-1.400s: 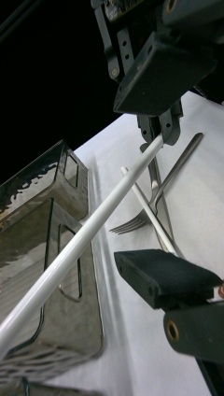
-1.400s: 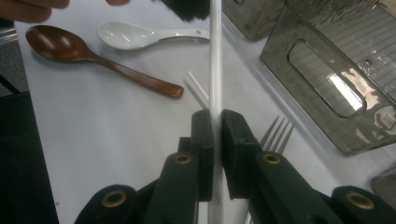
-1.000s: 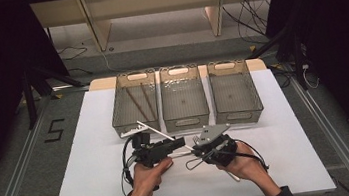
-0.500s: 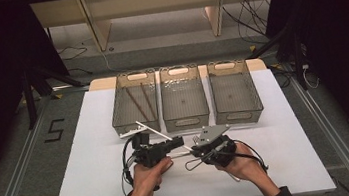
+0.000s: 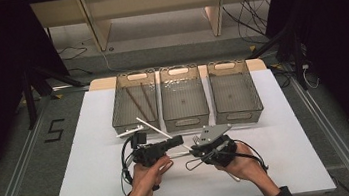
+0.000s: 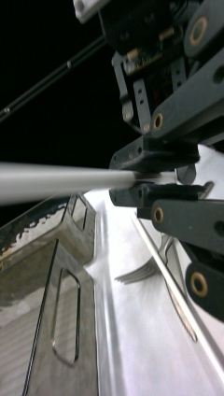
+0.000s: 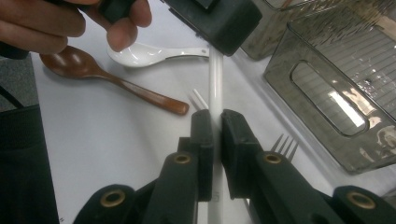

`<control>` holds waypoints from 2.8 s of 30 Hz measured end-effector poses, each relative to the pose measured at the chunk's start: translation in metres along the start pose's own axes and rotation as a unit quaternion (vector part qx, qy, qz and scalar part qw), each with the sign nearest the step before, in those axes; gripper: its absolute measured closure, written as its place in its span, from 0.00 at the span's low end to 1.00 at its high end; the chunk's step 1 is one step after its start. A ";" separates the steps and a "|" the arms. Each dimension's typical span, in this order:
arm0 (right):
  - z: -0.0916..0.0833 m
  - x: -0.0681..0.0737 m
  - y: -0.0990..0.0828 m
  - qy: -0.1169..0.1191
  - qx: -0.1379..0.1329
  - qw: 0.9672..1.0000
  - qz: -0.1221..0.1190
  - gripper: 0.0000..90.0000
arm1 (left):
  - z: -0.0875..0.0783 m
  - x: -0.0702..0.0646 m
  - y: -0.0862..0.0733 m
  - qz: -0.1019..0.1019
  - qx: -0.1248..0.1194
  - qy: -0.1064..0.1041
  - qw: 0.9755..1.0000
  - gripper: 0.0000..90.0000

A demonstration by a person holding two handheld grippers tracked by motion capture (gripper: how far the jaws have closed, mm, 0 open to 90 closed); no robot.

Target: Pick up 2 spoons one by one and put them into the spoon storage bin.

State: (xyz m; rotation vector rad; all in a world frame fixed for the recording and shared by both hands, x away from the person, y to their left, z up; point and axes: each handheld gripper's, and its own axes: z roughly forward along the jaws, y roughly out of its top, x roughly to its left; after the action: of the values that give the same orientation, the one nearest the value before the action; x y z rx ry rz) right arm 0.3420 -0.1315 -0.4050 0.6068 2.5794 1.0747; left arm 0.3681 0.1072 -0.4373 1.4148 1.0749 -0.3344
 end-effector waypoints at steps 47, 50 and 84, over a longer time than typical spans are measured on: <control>-0.018 -0.019 -0.040 -0.023 -0.001 0.997 0.076 0.35 | -0.079 0.022 0.126 0.074 -0.004 0.149 0.986 0.93; -0.018 -0.018 -0.041 -0.023 -0.004 0.997 0.076 0.34 | -0.080 0.023 0.132 0.074 -0.002 0.155 0.985 0.93; -0.021 -0.019 -0.045 -0.027 -0.005 0.997 0.075 0.31 | -0.039 0.066 0.167 0.044 0.060 0.243 0.967 0.93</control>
State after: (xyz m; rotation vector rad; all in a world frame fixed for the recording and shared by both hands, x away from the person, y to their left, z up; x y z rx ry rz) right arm 0.3379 -0.1819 -0.4220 0.8274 2.5132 1.1007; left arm 0.5129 0.2021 -0.3759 1.6962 1.3976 0.0201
